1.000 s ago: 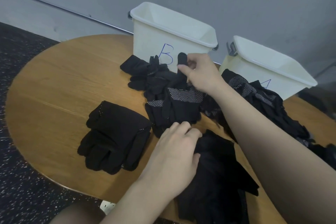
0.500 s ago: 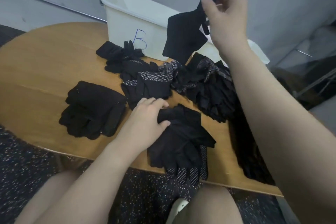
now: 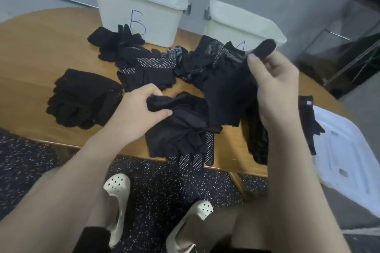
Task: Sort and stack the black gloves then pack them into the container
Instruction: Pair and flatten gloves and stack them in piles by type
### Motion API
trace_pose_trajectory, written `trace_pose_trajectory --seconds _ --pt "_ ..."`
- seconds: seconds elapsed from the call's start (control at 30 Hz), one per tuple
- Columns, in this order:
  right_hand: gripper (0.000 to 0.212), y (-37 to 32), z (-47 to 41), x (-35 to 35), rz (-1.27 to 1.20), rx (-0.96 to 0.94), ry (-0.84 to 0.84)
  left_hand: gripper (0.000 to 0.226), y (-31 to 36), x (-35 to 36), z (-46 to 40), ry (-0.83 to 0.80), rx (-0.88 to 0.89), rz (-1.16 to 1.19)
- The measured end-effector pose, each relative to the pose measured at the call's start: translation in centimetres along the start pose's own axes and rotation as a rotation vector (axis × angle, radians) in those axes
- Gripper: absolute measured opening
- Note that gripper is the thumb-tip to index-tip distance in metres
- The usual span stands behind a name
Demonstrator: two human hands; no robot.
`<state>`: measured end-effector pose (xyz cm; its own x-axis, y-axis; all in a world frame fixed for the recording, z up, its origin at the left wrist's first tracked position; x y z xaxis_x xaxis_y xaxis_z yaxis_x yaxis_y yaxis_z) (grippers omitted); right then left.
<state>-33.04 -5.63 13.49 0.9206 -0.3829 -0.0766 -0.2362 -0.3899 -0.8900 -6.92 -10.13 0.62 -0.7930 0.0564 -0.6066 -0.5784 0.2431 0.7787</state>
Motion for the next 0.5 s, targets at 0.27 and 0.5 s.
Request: trace_pose_trajectory --seconds 0.27,0.5 --pt "0.025 7.5 0.9 -1.1 0.503 0.023 -0.083 0.015 -1.0 -1.3 0.6 -0.064 0.018 0.003" --pt "0.029 7.1 1.1 1.3 0.700 -0.114 -0.118 0.012 0.1 -1.3 0.4 -0.105 0.099 0.093"
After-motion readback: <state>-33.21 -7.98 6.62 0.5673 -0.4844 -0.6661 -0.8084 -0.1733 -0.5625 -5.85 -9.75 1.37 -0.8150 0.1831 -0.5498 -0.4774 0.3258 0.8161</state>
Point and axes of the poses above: each hand's wrist, its own z-axis away from the middle knuckle, its own x-axis out of the palm, y = z × x, the point moved 10 cm from there along -z, towards the middle knuckle, and after that the axes turned 6 degrees about -z, right-handed, at the moved point
